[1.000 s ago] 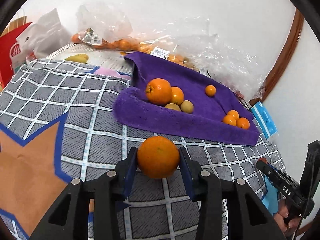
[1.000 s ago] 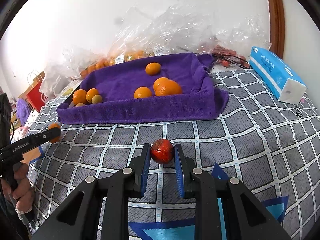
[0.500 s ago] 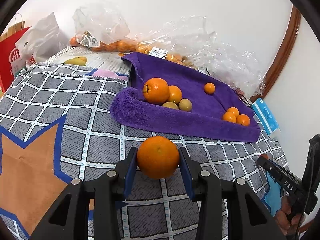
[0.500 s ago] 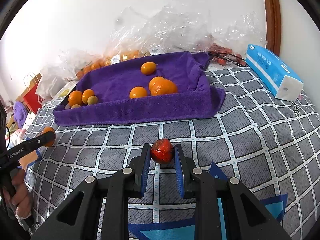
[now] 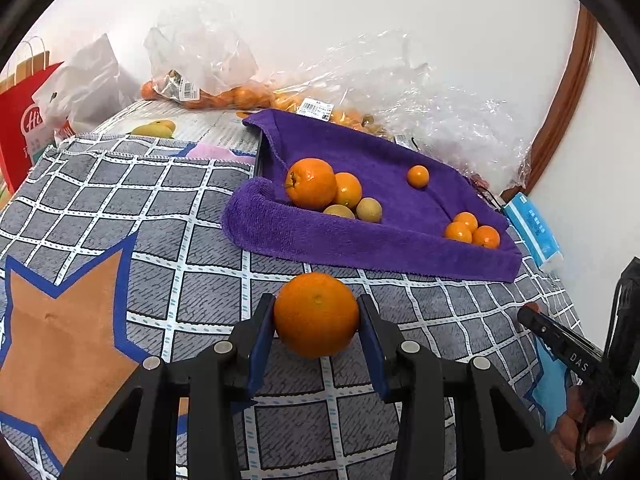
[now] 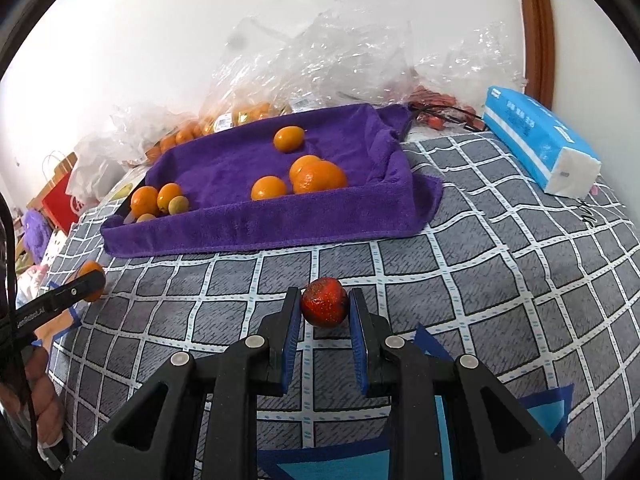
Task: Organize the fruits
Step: 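Carry the orange and red strawberry over the purple towel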
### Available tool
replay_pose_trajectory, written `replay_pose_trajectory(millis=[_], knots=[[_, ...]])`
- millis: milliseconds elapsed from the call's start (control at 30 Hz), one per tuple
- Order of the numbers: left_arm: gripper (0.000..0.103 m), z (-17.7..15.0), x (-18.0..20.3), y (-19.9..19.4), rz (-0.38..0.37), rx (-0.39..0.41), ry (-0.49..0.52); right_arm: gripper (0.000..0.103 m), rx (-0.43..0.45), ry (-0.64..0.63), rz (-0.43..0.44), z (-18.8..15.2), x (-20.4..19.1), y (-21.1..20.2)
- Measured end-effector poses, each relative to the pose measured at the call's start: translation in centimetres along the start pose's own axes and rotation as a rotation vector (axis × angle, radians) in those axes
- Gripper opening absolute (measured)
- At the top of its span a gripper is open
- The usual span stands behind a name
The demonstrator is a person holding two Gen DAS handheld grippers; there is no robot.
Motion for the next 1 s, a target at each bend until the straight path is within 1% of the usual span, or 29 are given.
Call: replay_pose_trajectory(millis=[33,167,267,333,400,500,567,733,833,1000], knots=[[0.039,0.0,0.0,-0.1,0.001,0.004,-0.001,0.024,0.001,0.001,-0.004,0.0,0.0,0.0],[0.039,0.1,-0.2,0.1,0.006,-0.005,-0.008,0.024,-0.016,0.029,0.028,-0.1,-0.1,0.1],[0.039,0.1,-0.5,-0.1,0.006,-0.005,-0.016,0.024,-0.018,0.002,0.016,-0.3,-1.1,0.1],[0.039,0.1,-0.5,-0.2,-0.007,-0.008,-0.017,0.024,-0.016,-0.010,0.033,-0.3,-2.0,-0.1],[0.039,0.0,-0.5,-0.1,-0.024,-0.032,-0.016,0.024,-0.014,-0.024,0.045,-0.2,-2.9,-0.2],[0.039,0.1,-0.5,-0.1,-0.028,-0.077,-0.014,0.024,-0.003,-0.055,0.074,0.4,-4.4,-0.7],[0.039,0.5,-0.3,-0.8,-0.029,-0.067,-0.009,0.024,0.015,-0.073,0.094,1.2,-5.3,-1.3],[0.039,3.4,0.8,-3.3,-0.048,-0.012,0.029,0.024,0.069,-0.090,0.114,4.0,-6.6,-2.4],[0.039,5.1,1.4,-3.7,-0.049,-0.005,0.066,0.024,0.108,-0.086,0.121,6.1,-7.0,-2.7],[0.039,8.0,1.6,-3.4,-0.073,0.009,0.049,0.024,0.154,-0.072,0.121,9.0,-7.3,-2.4]])
Point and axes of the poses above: each gripper's, at about its wrist camera, not at the fingertips, and y roughly the way its jaws point, x to its right, z to its top, the point moved 4 cm from there along y, roughly the way its jaws point, and after that the axes turned 2 degrees about -y, right-handed, at the moved point
